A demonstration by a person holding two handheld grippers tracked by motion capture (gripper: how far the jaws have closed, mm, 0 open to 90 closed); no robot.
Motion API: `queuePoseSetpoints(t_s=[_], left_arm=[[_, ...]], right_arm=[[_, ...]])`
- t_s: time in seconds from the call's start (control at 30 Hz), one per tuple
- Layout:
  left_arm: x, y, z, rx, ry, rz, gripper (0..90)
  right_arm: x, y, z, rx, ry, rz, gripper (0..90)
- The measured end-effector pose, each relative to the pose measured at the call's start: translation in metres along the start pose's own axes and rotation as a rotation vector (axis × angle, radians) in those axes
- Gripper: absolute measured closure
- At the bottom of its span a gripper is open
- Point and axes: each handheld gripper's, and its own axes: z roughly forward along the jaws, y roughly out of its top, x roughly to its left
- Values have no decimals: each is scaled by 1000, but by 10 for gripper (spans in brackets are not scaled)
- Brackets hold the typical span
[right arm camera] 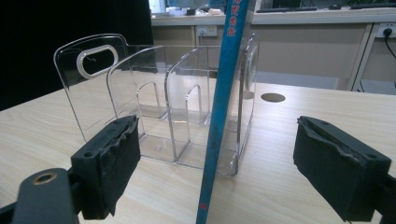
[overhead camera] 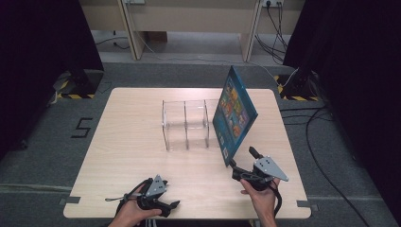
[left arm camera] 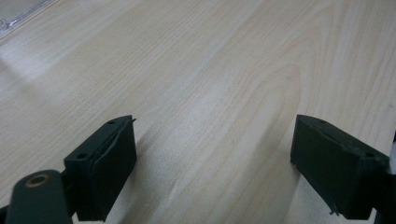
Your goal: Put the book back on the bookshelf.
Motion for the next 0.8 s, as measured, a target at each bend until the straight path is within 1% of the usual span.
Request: queuePoseSetpoints(t_s=[0.13, 0.2, 0.4, 0.53, 0.57, 0.63, 0.67, 0.7, 0.8], left_arm=[[0, 0, 0, -2, 1, 0, 132], [0, 0, 0, -2, 1, 1, 132], [0, 0, 0, -3, 0, 1, 132], [0, 0, 0, -3, 0, 1, 131], [0, 0, 0, -3, 0, 1, 131], [0, 0, 0, -3, 0, 2, 131], [0, 0, 0, -3, 0, 1, 131], [0, 0, 0, -3, -1, 2, 131], [0, 0, 0, -3, -1, 3, 131]], right_arm=[[0, -1, -3, 7, 3, -1, 156], [1, -2, -5, 16, 18, 3, 156], [2, -4, -8, 30, 34, -4, 157], [3, -5, -12, 34, 52, 12, 160], [4, -6, -13, 43, 60, 16, 159], [4, -6, -14, 44, 63, 10, 159], [5, -7, -16, 57, 69, 10, 160], [5, -7, -16, 54, 74, 7, 161], [6, -8, -19, 64, 77, 12, 161]])
